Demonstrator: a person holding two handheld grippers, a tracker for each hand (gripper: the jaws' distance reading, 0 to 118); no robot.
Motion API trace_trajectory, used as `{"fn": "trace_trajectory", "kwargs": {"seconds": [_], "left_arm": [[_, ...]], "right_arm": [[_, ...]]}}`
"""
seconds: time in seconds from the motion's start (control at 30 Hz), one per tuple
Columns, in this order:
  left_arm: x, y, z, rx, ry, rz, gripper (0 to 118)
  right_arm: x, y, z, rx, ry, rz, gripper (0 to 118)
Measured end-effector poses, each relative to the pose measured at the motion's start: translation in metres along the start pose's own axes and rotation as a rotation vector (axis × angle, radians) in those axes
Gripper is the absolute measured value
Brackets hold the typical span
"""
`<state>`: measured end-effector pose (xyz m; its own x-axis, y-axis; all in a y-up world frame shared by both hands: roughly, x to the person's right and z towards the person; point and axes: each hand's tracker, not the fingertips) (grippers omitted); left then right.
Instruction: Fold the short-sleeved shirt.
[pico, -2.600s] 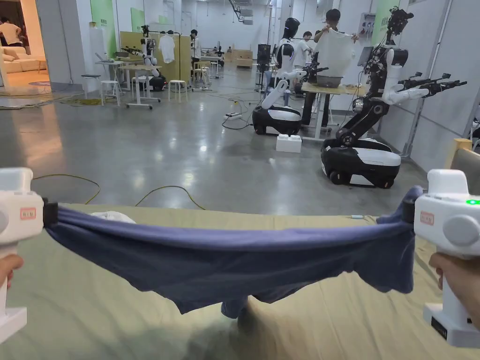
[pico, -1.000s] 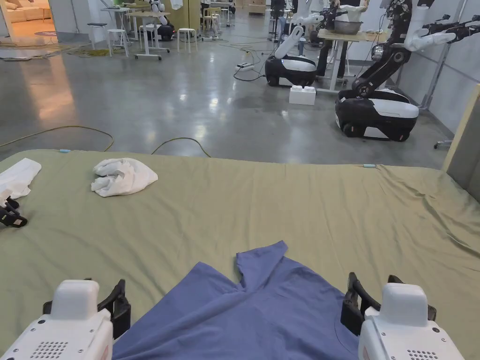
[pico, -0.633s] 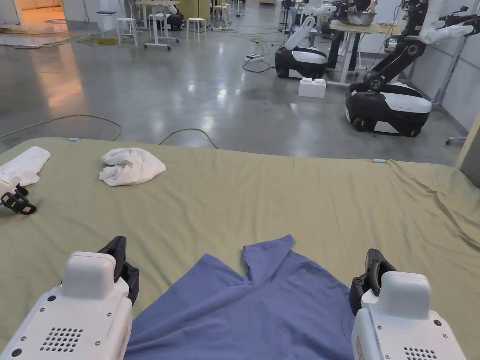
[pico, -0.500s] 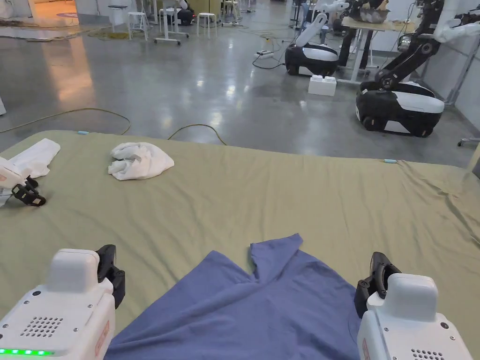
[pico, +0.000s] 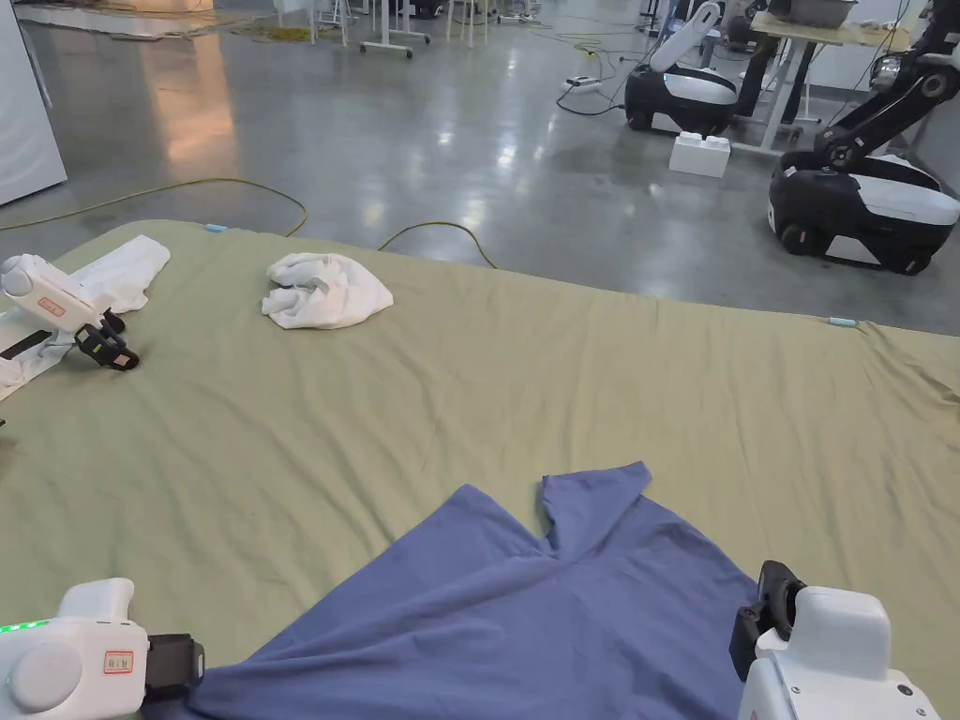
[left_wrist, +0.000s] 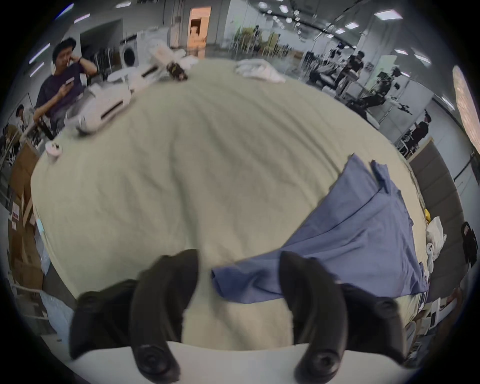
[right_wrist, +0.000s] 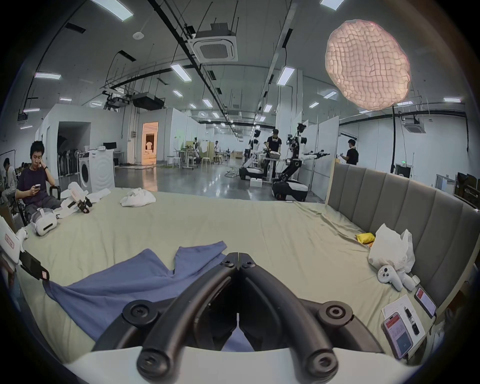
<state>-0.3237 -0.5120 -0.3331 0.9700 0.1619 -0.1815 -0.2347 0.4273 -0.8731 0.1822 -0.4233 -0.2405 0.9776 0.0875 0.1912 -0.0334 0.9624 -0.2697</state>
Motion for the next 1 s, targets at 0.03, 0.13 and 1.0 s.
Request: {"fn": "trace_trajectory", "kwargs": {"seconds": [0.03,0.13,1.0], "left_arm": [[0.002,-0.001,-0.005,-0.025,0.016,0.016,78],[0.005,-0.006,-0.024,-0.097,0.056,0.034,78],[0.033,-0.033,0.001,0.089,0.061,-0.029,8]], "right_arm": [[0.000,-0.002,-0.002,-0.013,-0.002,0.004,0],[0.001,-0.007,-0.008,-0.050,-0.006,0.005,0],[-0.003,-0.025,-0.348,-0.839,0.252,0.077,77]]}}
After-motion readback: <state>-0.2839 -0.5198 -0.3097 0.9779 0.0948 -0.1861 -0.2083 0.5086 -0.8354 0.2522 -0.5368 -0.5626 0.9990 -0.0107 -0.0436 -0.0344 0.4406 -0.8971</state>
